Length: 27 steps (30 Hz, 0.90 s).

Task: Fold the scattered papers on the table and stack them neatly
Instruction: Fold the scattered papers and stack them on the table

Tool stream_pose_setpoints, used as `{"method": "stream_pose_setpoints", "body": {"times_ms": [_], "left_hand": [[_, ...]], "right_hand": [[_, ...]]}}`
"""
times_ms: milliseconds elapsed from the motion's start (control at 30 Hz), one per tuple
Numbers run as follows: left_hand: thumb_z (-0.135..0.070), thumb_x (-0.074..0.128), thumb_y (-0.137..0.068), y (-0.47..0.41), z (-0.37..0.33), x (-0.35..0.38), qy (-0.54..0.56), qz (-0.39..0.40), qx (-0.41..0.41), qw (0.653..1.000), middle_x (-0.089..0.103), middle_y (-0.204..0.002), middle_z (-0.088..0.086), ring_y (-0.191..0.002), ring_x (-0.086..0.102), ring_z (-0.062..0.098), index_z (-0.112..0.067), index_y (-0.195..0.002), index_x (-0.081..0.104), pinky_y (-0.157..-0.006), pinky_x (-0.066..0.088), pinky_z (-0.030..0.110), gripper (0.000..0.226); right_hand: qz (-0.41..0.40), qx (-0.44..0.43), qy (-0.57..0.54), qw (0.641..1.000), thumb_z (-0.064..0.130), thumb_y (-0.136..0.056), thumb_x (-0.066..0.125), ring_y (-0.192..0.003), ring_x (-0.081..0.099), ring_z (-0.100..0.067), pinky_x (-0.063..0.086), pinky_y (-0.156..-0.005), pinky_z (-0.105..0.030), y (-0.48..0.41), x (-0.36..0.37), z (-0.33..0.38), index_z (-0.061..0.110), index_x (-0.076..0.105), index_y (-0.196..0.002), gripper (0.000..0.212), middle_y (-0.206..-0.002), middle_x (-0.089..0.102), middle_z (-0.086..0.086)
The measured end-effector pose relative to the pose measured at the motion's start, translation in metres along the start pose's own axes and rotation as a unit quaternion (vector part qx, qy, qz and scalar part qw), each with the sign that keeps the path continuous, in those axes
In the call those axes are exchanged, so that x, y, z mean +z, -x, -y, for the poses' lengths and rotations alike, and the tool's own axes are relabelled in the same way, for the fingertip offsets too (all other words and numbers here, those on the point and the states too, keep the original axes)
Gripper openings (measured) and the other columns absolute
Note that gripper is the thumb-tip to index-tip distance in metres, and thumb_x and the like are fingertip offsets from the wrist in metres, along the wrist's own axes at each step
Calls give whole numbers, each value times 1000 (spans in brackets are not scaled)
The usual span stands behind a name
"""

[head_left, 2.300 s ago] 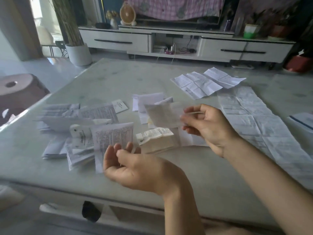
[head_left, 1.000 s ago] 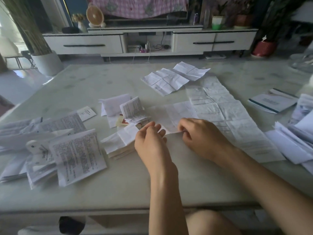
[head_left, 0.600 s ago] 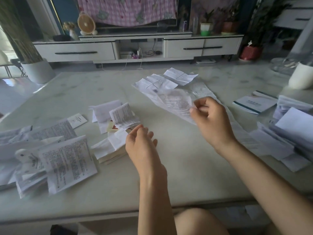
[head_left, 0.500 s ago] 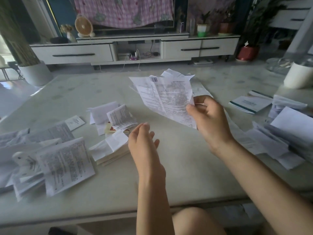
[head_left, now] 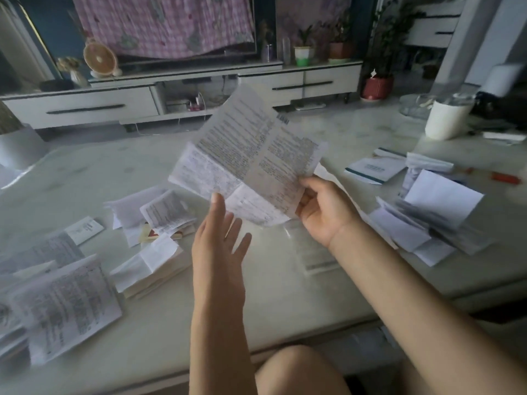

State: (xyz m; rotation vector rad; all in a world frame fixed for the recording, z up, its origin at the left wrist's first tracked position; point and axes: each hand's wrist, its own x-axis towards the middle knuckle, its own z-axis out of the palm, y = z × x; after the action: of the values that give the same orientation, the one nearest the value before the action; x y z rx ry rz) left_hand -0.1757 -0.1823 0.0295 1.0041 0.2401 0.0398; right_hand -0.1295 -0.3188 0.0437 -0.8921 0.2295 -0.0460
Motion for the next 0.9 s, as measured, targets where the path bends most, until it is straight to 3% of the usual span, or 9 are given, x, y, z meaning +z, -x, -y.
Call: {"method": "stream_pose_setpoints", "body": {"times_ms": [167, 267, 367, 400, 467, 600, 767, 833, 900], "left_hand": [[-49, 59, -74, -2, 3, 5, 3, 47, -23, 999, 50, -135, 10, -122, 50, 21, -26, -119, 44, -101, 42, 43, 52], [-52, 58, -69, -5, 4, 7, -3, 70, -43, 997, 51, -134, 9, -124, 49, 23, -23, -121, 48, -102, 40, 48, 60], [-55, 52, -77, -6, 7, 7, 30, 108, -61, 992, 59, -126, 5, -123, 52, 27, -13, -130, 50, -102, 40, 48, 67], [-55, 48, -83, -6, 6, 8, 47, 127, -52, 989, 58, -127, 5, -124, 51, 28, -11, -132, 49, -103, 39, 47, 66], [-49, 39, -91, -4, 5, 9, 82, 160, -11, 984, 59, -128, 10, -122, 53, 27, -10, -129, 52, -104, 37, 44, 56], [-37, 31, -98, -2, 3, 5, 100, 176, 35, 979, 57, -129, 17, -119, 55, 30, -8, -131, 49, -100, 44, 45, 48], [-29, 26, -101, -6, 2, 2, 127, 163, 58, 977, 59, -128, 15, -119, 55, 28, -9, -133, 48, -103, 40, 46, 43], [-28, 28, -101, -8, 3, 1, 135, 153, 58, 977, 58, -129, 13, -120, 55, 26, -11, -136, 45, -105, 37, 45, 42], [-27, 31, -100, -10, 5, 0, 145, 142, 55, 978, 60, -128, 10, -119, 56, 24, -13, -135, 45, -106, 36, 46, 40]], "right_hand": [[-4, 36, -22, 999, 2, -92, 46, -79, 62, -19, 53, -67, -27, 0, -10, 1, 0, 57, -119, 30, -90, 64, -10], [44, 78, -25, 996, 4, -93, 43, -77, 63, -18, 54, -68, -28, 7, -10, -5, 1, 61, -108, 24, -87, 66, -9], [91, 111, 35, 989, 6, -91, 41, -71, 55, -20, 42, -62, -29, 17, -5, -18, 7, 61, -96, 20, -88, 58, -14], [108, 112, 61, 986, 7, -90, 40, -70, 52, -21, 38, -58, -29, 20, -3, -20, 9, 58, -100, 20, -91, 54, -15], [133, 105, 78, 983, 3, -90, 40, -67, 57, -18, 45, -51, -25, 25, -1, -21, 8, 56, -103, 21, -88, 57, -12], [169, 84, 84, 978, -4, -87, 45, -78, 62, -18, 55, -66, -27, 29, -1, -14, 8, 61, -102, 25, -92, 64, -8], [127, 34, 161, 978, 3, -83, 56, -76, 63, -16, 52, -63, -24, 23, 1, -6, 12, 62, -101, 21, -91, 66, -4], [87, 2, 187, 979, 7, -84, 59, -71, 63, -15, 50, -59, -22, 17, 0, -1, 13, 62, -90, 9, -86, 66, -4], [53, -19, 199, 978, 12, -86, 58, -68, 61, -15, 48, -60, -23, 11, -2, 5, 17, 58, -77, 10, -83, 64, -5]]}}
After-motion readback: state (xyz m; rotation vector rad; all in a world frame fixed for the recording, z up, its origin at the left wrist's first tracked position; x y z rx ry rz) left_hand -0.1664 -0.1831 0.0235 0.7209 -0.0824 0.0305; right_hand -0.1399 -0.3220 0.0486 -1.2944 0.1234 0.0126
